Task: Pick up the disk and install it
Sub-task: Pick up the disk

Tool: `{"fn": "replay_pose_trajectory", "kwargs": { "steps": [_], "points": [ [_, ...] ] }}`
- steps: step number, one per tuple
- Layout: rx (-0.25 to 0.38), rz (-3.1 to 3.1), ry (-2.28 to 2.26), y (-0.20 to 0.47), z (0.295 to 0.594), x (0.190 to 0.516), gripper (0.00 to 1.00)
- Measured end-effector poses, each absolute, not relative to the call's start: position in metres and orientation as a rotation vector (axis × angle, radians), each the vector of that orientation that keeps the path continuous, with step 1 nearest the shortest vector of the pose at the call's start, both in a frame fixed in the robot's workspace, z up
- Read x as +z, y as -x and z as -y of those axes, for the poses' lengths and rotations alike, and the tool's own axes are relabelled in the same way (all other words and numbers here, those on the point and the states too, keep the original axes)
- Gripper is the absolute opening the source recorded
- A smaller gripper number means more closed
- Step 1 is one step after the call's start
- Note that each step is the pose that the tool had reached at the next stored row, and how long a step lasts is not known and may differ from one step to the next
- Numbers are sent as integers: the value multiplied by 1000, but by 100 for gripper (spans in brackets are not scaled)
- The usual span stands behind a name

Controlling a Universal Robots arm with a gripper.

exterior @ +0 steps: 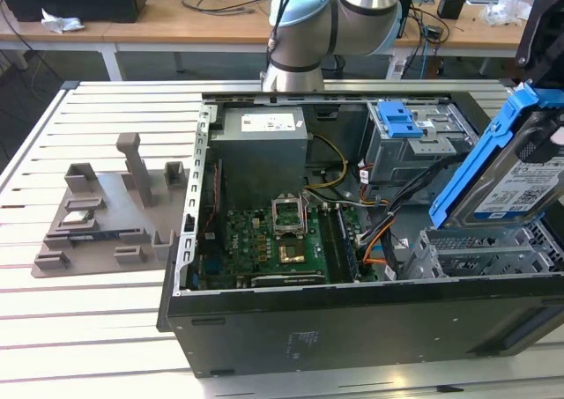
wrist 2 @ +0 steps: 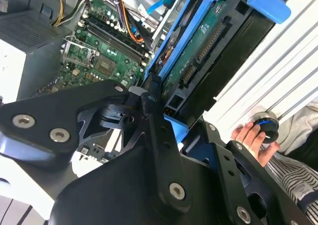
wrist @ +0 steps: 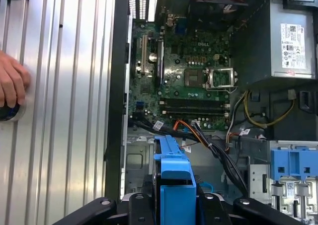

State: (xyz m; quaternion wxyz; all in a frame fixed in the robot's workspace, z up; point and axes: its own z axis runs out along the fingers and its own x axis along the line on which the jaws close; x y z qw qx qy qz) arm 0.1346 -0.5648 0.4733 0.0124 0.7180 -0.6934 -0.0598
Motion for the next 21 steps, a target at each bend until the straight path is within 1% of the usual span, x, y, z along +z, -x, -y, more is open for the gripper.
{"fn": "replay_pose_trajectory", "kwargs": {
  "steps": [8,10,14,21],
  "points": [
    [-187,2161,-2238,-136,564,465,37],
    [-186,2161,-2238,-140,563,458,37],
    [-158,2151,-2224,-146,559,452,37],
    [-134,2148,-2208,-147,555,444,37]
  ]
}}
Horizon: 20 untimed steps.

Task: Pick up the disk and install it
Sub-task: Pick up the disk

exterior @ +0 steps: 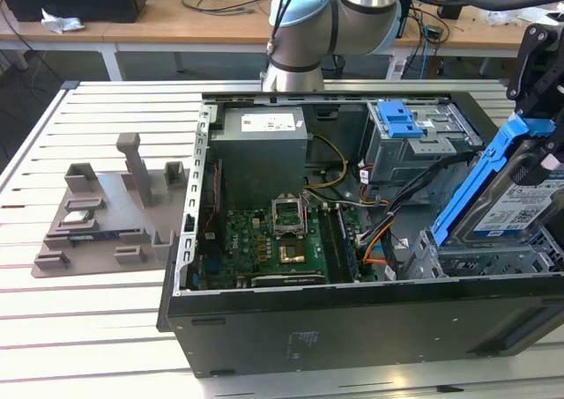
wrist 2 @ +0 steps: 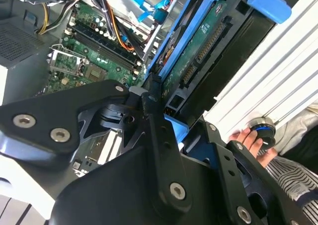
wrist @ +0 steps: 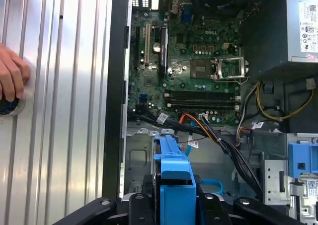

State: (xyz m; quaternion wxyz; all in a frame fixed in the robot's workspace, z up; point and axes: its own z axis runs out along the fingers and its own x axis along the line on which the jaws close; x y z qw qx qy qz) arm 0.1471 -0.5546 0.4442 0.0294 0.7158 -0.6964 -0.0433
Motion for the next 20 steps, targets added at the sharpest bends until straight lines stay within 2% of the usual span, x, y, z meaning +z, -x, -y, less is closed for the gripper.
{"fn": "replay_pose_trajectory", "kwargs": {
  "steps": [12,20],
  "points": [
    [-135,2151,-2206,-147,547,437,37],
    [-134,2150,-2206,-147,547,419,37]
  ]
}}
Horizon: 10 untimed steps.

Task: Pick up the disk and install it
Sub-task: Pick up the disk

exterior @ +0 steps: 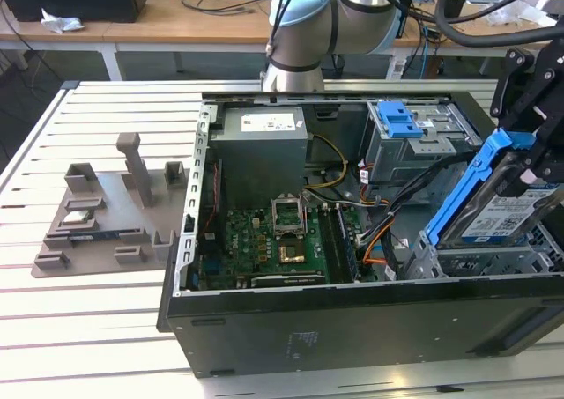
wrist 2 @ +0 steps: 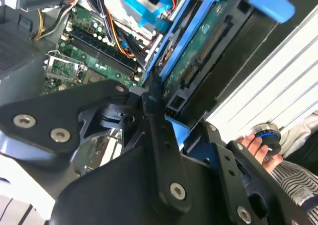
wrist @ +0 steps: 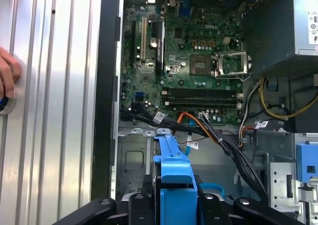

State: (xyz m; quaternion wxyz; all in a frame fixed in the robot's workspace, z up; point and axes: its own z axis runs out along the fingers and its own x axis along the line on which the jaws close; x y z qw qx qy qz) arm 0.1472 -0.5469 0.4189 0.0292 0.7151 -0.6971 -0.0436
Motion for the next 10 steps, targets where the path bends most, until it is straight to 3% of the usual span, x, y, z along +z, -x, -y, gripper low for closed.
{"fn": "replay_pose_trajectory", "kwargs": {
  "steps": [10],
  "points": [
    [-135,2151,-2206,-147,547,427,37]
  ]
}}
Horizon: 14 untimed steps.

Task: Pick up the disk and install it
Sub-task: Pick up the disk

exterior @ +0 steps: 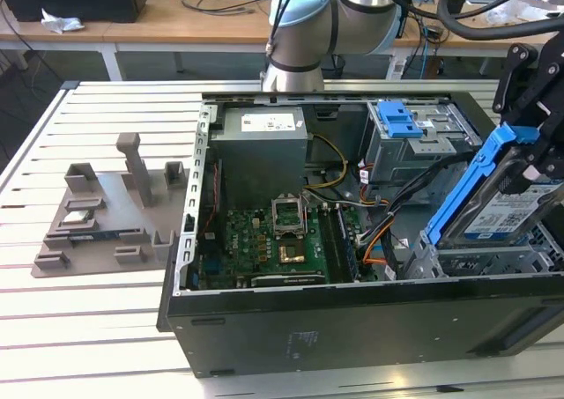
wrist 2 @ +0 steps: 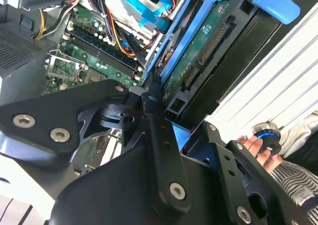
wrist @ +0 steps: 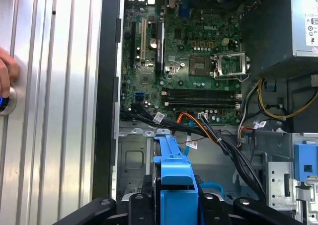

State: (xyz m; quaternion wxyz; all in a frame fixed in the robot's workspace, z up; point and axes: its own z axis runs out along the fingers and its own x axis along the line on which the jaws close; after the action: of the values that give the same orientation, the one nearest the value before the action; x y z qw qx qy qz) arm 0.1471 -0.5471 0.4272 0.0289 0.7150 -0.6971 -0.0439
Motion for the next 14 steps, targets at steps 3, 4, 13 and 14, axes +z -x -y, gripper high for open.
{"fn": "replay_pose_trajectory", "kwargs": {
  "steps": [3,4,13,14],
  "points": [
    [-135,2151,-2206,-147,547,430,37],
    [-135,2151,-2206,-147,547,431,37],
    [-135,2151,-2206,-147,547,452,37],
    [-135,2151,-2206,-147,547,452,37]
  ]
}}
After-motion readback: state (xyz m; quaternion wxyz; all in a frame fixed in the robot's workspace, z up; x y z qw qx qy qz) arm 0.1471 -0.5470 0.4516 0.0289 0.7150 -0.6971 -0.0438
